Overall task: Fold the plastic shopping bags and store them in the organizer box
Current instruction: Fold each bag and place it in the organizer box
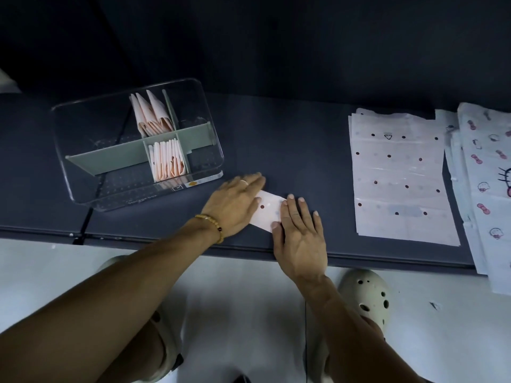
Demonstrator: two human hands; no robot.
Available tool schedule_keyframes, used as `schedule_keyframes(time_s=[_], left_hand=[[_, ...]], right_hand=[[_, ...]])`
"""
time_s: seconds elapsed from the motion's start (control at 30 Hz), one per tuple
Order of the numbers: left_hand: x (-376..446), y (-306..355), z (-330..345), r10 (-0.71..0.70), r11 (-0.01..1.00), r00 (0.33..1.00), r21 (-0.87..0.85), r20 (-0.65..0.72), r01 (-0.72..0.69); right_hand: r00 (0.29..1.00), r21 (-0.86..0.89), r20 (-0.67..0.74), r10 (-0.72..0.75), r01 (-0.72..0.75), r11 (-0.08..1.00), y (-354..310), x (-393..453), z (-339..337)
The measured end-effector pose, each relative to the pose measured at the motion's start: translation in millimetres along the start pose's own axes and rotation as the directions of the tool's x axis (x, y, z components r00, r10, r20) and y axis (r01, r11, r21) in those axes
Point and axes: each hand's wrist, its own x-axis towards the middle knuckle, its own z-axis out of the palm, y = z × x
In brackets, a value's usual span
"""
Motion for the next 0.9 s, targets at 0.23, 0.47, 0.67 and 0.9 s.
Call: schedule_keyframes(time_s=[0.23,0.47,0.67,0.9], left_hand=[[25.9,14.5,-0.9,-0.06,0.995,0.993,0.079,0.099,0.052],[2.4,10.9,-30.7,-0.219,0.726,0.95,-0.614,0.224,0.312],[-5.4,-4.1,-71.7,-0.328,0.225,0.931,-0.943,0.163,0.244],[11.9,-58.7,-113.0,-0.72,0.183,0.692,-0.976,-0.051,0.118]], right_hand=[[1.0,0.046,-0.011,-0.005,0.005,0.999,2.2,0.5,0.7],[0.996,0.277,0.077,0.054,-0.073,0.958,-11.9,5.9,-22.7],[0.965,0.771,0.087,0.249,-0.223,0.596,-59.0,53.3,-75.4],[0.976,0.853,0.082,0.202,-0.174,0.492,-99.5,102.9,-95.5]])
